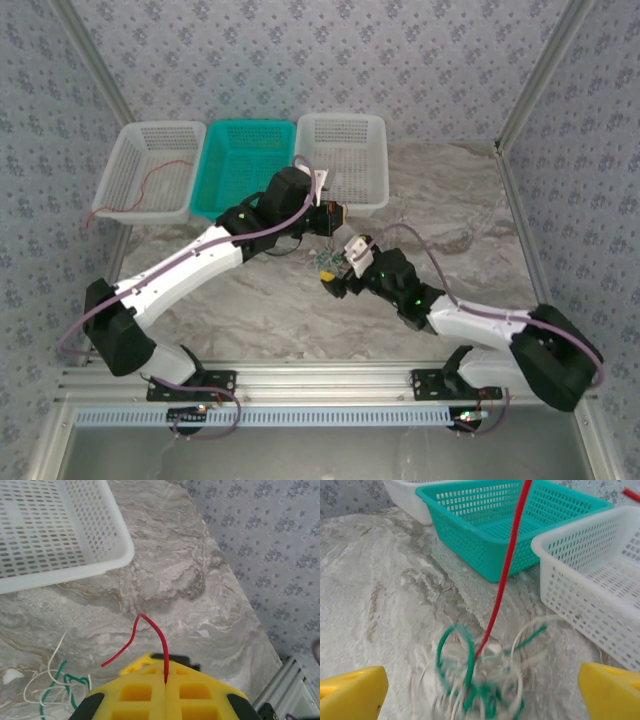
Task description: Untangle the cables
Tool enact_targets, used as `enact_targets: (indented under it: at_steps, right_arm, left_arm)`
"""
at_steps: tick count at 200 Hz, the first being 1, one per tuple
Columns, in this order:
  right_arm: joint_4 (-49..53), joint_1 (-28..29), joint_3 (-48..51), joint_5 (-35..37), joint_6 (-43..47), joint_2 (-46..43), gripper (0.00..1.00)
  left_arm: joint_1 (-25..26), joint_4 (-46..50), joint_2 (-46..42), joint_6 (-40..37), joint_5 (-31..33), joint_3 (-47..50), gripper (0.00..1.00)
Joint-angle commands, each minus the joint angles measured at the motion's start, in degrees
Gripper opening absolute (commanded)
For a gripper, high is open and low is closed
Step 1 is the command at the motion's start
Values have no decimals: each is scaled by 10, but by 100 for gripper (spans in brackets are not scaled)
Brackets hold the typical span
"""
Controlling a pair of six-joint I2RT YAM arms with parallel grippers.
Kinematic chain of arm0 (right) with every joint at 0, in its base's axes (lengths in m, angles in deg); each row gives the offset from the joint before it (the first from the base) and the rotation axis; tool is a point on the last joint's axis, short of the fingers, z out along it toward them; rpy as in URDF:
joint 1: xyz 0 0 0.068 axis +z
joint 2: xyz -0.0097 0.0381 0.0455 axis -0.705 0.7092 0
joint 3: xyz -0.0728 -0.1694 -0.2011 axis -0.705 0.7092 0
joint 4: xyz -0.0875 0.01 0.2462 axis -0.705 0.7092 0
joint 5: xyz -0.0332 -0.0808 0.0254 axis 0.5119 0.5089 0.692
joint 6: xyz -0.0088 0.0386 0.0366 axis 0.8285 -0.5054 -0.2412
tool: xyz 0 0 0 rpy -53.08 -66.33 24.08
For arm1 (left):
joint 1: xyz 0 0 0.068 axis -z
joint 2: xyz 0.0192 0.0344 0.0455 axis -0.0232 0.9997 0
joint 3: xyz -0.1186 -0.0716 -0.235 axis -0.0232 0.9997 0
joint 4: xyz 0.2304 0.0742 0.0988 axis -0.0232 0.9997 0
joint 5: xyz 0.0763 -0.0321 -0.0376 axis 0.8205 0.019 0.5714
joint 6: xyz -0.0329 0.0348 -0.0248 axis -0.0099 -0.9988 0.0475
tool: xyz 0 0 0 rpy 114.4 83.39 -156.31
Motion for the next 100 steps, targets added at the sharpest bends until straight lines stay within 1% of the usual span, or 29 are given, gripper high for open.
enact_targets:
  at_steps: [1, 11, 25, 34, 43, 55, 77, 100]
  right_arm:
    - [-89, -29, -18, -42, 13, 67, 93]
    - [-116, -39, -17, -50, 1, 98, 80]
    - [-134, -47, -18, -56, -16, 132, 52]
    - [-150, -49, -13, -55, -25, 146, 39]
    - [-160, -51, -8, -55, -30, 155, 33]
    - [-159, -51, -2, -53, -36, 159, 30]
    - [-154, -53, 9, -52, -44, 154, 19]
    - [-146, -54, 21, -48, -53, 150, 10]
  left_arm:
    - [-1, -34, -28, 3, -30, 11, 0]
    - [-1, -48, -39, 10, -33, 16, 0]
    - [-3, -62, -58, 25, -32, 24, 0]
    - [-8, -64, -73, 34, -27, 27, 0]
    - [-18, -65, -88, 40, -26, 31, 0]
    - [-29, -67, -113, 42, -23, 39, 0]
    - [-50, -46, -142, 33, -7, 43, 0]
    - [-67, -28, -163, 23, 3, 47, 0]
